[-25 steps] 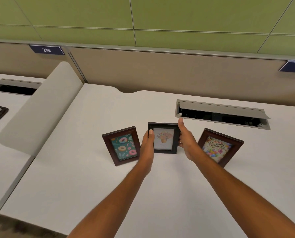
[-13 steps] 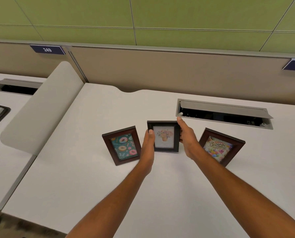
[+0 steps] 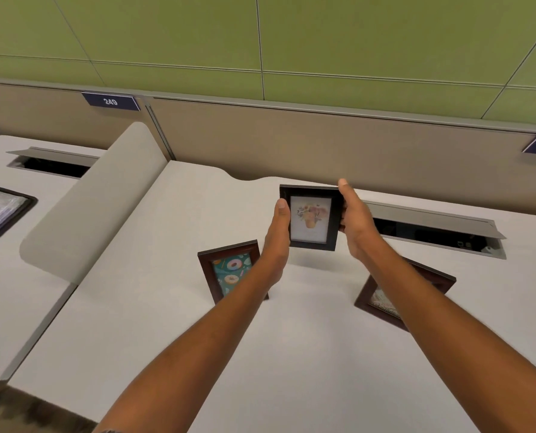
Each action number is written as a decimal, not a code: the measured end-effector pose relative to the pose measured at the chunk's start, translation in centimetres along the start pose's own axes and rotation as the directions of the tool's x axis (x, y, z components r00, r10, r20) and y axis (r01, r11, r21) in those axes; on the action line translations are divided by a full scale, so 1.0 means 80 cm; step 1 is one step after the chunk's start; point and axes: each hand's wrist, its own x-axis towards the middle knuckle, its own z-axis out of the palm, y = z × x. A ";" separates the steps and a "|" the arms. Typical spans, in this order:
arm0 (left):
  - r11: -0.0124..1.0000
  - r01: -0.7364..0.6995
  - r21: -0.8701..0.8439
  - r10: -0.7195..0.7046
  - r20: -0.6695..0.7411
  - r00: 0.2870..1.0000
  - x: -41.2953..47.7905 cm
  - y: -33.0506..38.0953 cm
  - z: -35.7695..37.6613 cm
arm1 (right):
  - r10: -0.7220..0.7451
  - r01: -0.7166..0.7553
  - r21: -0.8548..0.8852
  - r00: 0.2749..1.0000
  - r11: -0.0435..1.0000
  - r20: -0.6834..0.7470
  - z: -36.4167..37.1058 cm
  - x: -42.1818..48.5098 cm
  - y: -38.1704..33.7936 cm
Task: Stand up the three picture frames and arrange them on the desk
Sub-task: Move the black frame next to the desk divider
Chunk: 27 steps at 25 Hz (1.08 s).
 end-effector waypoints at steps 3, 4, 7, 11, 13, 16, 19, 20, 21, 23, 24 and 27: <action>0.995 -0.044 0.086 0.041 0.045 0.998 0.017 0.053 -0.015 | -0.029 0.028 0.009 0.999 1.000 0.034 0.025 0.016 -0.039; 0.993 -0.062 0.098 0.057 0.049 0.997 0.026 0.069 -0.023 | -0.037 0.036 0.012 0.998 0.999 0.042 0.037 0.023 -0.052; 0.989 -0.106 0.100 0.105 0.024 0.994 0.051 0.107 -0.056 | -0.062 0.060 0.028 0.996 0.998 0.064 0.075 0.046 -0.089; 0.985 -0.145 0.092 0.145 0.005 0.989 0.083 0.144 -0.128 | -0.050 0.048 0.018 0.992 0.999 0.118 0.145 0.077 -0.121; 0.984 -0.130 0.121 0.132 -0.016 0.991 0.100 0.156 -0.169 | -0.019 0.019 0.005 0.988 1.000 0.151 0.182 0.093 -0.130; 0.982 -0.122 0.143 0.133 -0.066 0.989 0.129 0.157 -0.231 | 0.034 -0.032 -0.015 0.976 0.999 0.215 0.243 0.119 -0.135; 0.988 -0.113 0.110 0.126 -0.123 0.984 0.153 0.146 -0.289 | 0.059 -0.047 -0.047 0.959 0.998 0.276 0.308 0.143 -0.127; 0.990 -0.112 0.090 0.124 -0.140 0.982 0.162 0.141 -0.307 | 0.059 -0.044 -0.058 0.954 0.997 0.295 0.330 0.152 -0.122; 0.991 -0.112 0.068 0.121 -0.159 0.980 0.172 0.136 -0.323 | 0.061 -0.042 -0.067 0.948 0.997 0.312 0.350 0.161 -0.116; 0.994 -0.105 0.026 0.108 -0.201 0.974 0.191 0.126 -0.353 | 0.080 -0.057 -0.079 0.936 0.995 0.343 0.387 0.181 -0.105; 0.995 -0.102 0.007 0.101 -0.224 0.969 0.204 0.119 -0.368 | 0.091 -0.064 -0.086 0.929 0.994 0.358 0.406 0.193 -0.098; 0.993 -0.113 -0.037 0.099 -0.281 0.955 0.233 0.100 -0.403 | 0.099 -0.055 -0.121 0.913 0.991 0.397 0.454 0.228 -0.080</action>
